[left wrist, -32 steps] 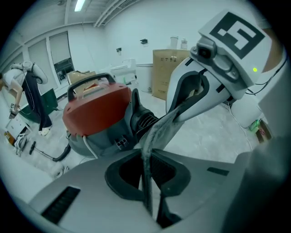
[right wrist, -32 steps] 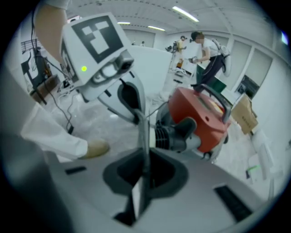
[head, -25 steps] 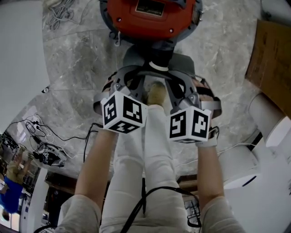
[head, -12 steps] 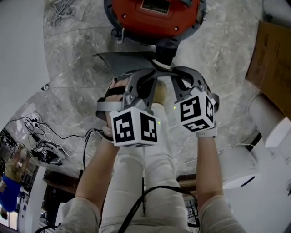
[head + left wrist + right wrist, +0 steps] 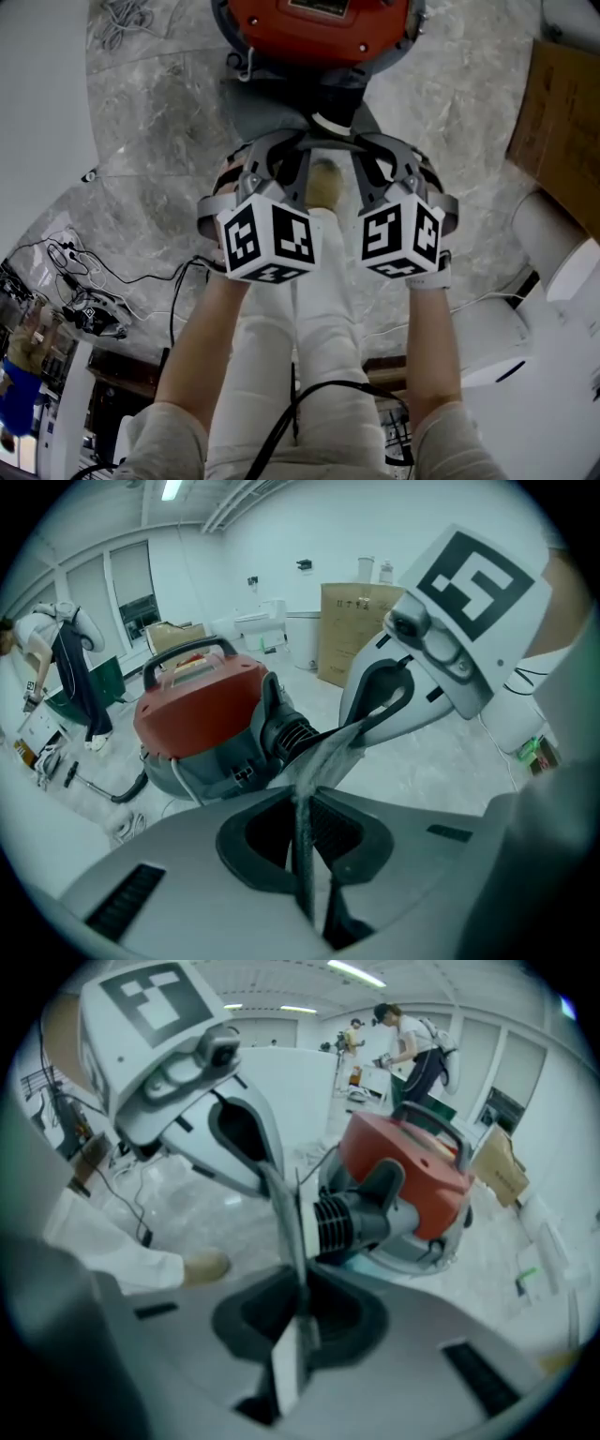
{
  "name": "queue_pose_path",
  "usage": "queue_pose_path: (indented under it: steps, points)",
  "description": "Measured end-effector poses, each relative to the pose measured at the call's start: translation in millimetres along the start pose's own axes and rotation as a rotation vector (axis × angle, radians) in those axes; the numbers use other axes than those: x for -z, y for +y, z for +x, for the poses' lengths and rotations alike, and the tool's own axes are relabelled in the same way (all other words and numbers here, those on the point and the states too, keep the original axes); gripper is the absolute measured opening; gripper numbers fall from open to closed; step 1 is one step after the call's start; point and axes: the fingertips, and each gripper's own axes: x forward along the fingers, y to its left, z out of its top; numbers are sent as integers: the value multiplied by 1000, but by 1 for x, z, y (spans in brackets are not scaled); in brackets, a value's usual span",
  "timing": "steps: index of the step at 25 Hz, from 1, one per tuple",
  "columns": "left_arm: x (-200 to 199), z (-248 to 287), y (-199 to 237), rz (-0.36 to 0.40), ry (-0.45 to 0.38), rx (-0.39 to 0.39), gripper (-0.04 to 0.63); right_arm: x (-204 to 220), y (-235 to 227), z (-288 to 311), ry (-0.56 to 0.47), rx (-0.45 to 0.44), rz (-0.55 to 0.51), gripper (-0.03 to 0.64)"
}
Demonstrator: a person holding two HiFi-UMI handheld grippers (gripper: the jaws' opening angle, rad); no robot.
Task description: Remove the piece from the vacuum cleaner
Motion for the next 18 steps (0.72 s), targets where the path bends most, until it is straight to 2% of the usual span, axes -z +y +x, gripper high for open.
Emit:
queue_pose_path:
  steps: [8,12,14,18]
  points:
    - [20,16,11,-101,41,11,35,-29,7,-20,-32,34,-91,37]
    - [24,18,7,-150,66,43,35,-26,7,-19,-28,40,-113,37]
    - [21,13,7,-123,77,28,34,-22,6,-17,-40,35,-66,37]
    - [6,-5,10,-13,69,-21,34,-12,4,-12,-55,15,26,37]
